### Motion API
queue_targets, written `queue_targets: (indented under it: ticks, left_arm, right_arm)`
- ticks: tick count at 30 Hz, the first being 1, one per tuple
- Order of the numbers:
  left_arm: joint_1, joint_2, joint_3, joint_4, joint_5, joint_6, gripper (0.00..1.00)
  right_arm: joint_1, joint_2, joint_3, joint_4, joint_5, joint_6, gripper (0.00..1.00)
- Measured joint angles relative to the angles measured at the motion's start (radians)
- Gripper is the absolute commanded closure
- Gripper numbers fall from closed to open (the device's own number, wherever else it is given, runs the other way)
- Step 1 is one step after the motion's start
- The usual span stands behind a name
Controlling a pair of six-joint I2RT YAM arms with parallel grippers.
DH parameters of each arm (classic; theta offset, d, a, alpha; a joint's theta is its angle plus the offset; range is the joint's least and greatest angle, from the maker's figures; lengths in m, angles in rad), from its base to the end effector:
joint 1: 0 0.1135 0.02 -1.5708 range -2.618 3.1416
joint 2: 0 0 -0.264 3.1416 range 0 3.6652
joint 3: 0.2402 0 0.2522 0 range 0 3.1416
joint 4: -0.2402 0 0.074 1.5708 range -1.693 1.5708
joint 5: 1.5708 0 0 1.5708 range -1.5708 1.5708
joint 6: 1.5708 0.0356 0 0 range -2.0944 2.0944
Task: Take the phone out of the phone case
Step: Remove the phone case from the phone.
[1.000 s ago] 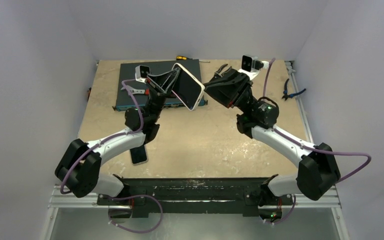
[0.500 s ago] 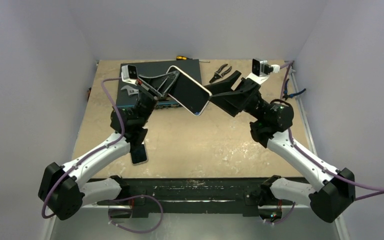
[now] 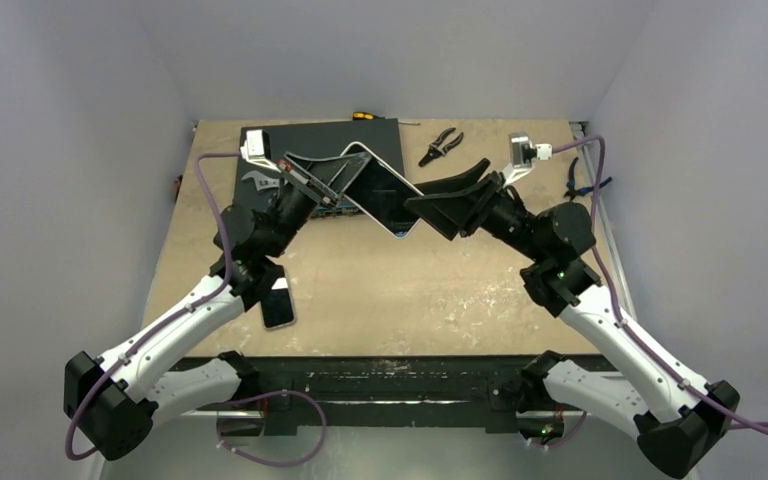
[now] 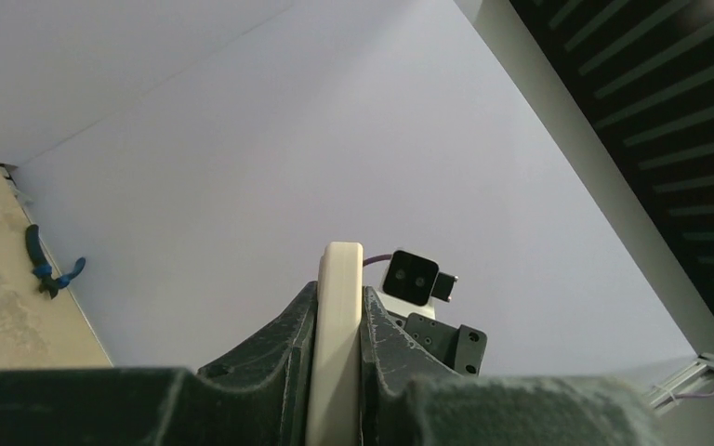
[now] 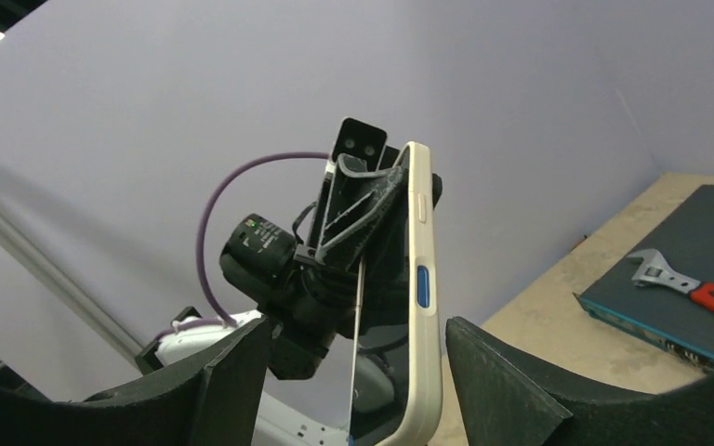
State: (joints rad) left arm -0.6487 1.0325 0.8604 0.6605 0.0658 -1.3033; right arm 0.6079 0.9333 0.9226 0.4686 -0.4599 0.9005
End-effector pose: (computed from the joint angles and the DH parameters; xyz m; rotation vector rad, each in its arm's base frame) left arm 0.1842 -0.1426 0.4087 -0.3408 1.2192 -1.7651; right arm 0.1580 0.1292 0.4298 -0.2793 1.2874 1.5675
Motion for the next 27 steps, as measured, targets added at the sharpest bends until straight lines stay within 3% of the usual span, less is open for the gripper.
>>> queue_targets:
  ticks: [6, 9, 15, 21, 24, 27]
  left_arm:
    - [0.0, -0.005, 0.003, -0.019, -0.023, 0.018, 1.0]
    - [0.0, -0.005, 0.003, -0.013, -0.026, 0.017, 1.0]
    - [0.0, -0.004, 0.002, 0.003, -0.041, 0.023, 1.0]
    - [0.0, -0.005, -0.015, 0.003, -0.044, 0.026, 1.0]
    - [0.0, -0.016, -0.02, 0.004, -0.047, 0.046, 0.79]
    - [0.001, -0.031, -0.021, -0.024, -0.048, 0.071, 0.68]
  right_arm:
    - [0.0, 0.019, -0.022, -0.02, -0.008, 0.013, 0.22]
    - [0.001, 0.056, -0.047, 0.025, -0.019, 0.062, 0.26]
    - [0.002, 0.134, -0.097, 0.172, -0.03, 0.213, 0.51]
    - [0.002, 0.167, -0.116, 0.355, -0.024, 0.34, 0.84]
    - [0.0, 0.188, -0.117, 0.373, -0.026, 0.374, 0.99]
    - [0.0, 0.208, -0.117, 0.382, -0.034, 0.407, 1.0]
